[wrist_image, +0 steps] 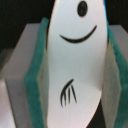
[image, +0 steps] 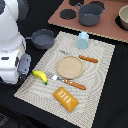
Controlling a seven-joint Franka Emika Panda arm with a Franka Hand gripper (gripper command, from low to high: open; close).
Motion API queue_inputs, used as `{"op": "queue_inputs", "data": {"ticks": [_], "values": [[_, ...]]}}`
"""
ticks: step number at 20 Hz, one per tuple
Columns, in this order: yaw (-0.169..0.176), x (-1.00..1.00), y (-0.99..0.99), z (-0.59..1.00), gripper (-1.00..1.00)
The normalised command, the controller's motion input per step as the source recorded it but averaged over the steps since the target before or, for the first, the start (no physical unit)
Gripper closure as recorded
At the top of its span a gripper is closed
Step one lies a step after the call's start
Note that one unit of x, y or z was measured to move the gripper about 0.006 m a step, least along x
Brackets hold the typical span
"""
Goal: Interact with the objects in diverse but meaningful ways.
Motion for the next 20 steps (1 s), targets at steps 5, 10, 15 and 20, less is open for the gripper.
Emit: {"op": "queue_inputs", "data": {"ticks": [5,10,15,20], "values": [[0.085,0.20,0.00,1.00,1.00],[0.053,0.51,-0.06,0.90,1.00],[0.040,0.72,0.00,0.52,1.00],[0.046,0.83,0.33,0.19,1.00]]}}
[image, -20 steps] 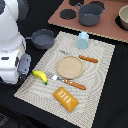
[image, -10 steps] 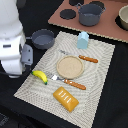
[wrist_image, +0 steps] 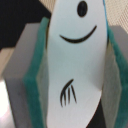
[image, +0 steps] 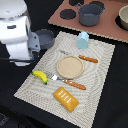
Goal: Interact with the objects in diverse but meaningful ways.
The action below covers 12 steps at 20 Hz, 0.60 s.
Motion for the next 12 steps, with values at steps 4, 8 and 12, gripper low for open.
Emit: {"op": "queue_inputs", "data": {"ticks": [4,8,12], "values": [[0.042,0.81,0.53,0.15,1.00],[0.047,0.71,0.51,0.15,1.00],[0.033,0.19,0.29,-0.01,1.00]]}}
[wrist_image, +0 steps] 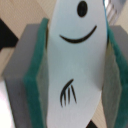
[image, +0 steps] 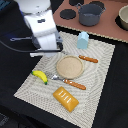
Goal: Interact with the objects in diverse but meaningful ways.
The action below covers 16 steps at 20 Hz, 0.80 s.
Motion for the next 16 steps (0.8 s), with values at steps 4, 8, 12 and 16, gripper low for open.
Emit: {"op": "queue_inputs", "data": {"ticks": [4,8,12,16], "values": [[0.006,0.08,0.01,-0.12,1.00],[0.007,-0.02,0.01,-0.28,1.00],[0.024,0.11,0.18,-0.24,-1.00],[0.033,0.12,0.23,-0.17,-1.00]]}}
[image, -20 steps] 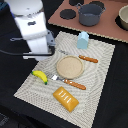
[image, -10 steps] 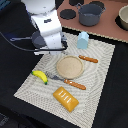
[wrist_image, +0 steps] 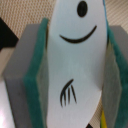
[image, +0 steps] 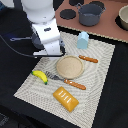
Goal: Interact with the objects in diverse but meaningful ways.
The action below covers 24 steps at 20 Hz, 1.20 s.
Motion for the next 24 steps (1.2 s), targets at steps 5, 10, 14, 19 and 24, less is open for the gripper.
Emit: {"op": "queue_inputs", "data": {"ticks": [5,10,14,19,24], "values": [[0.014,0.05,0.12,0.08,-1.00],[-0.036,0.27,0.01,0.75,-1.00],[-0.059,0.68,0.12,0.91,-1.00],[0.000,1.00,0.23,0.84,-1.00],[0.000,1.00,0.25,0.81,-1.00]]}}
